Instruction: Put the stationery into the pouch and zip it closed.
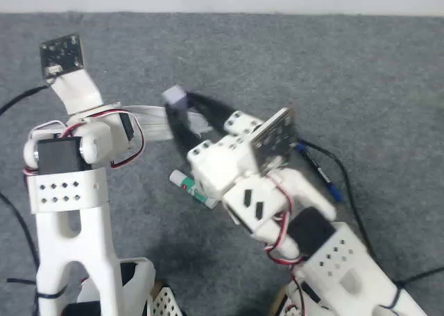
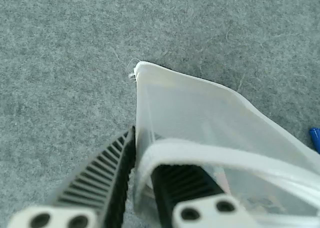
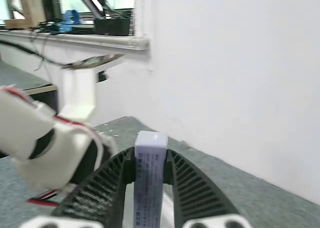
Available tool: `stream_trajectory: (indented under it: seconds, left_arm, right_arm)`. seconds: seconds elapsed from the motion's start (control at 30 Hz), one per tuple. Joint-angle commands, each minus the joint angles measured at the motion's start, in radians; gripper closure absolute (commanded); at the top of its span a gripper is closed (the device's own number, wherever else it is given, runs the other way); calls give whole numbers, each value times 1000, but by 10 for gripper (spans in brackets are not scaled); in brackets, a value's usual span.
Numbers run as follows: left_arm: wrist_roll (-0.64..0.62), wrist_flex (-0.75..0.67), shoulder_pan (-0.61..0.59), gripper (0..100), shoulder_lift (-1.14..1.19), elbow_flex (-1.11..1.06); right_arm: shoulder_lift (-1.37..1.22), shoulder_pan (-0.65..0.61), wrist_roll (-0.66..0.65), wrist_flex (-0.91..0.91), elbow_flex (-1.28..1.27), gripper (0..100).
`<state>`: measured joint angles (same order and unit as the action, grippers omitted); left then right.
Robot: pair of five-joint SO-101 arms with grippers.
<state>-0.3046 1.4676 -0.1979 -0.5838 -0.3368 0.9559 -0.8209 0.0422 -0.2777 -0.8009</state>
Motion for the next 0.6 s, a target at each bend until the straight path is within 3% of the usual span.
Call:
stream_trajectory:
  seconds: [0.0, 0.27, 0.57]
  left_arm:
    - [-15, -26, 2, 988, 6, 7]
    - [-15, -26, 2, 988, 6, 7]
    - [-15, -28, 2, 988, 6, 7]
  right_arm:
    - [28, -45, 8, 194, -77, 992]
    - [-4, -39, 8, 429, -201, 992]
    - [-232, -18, 8, 611, -206, 992]
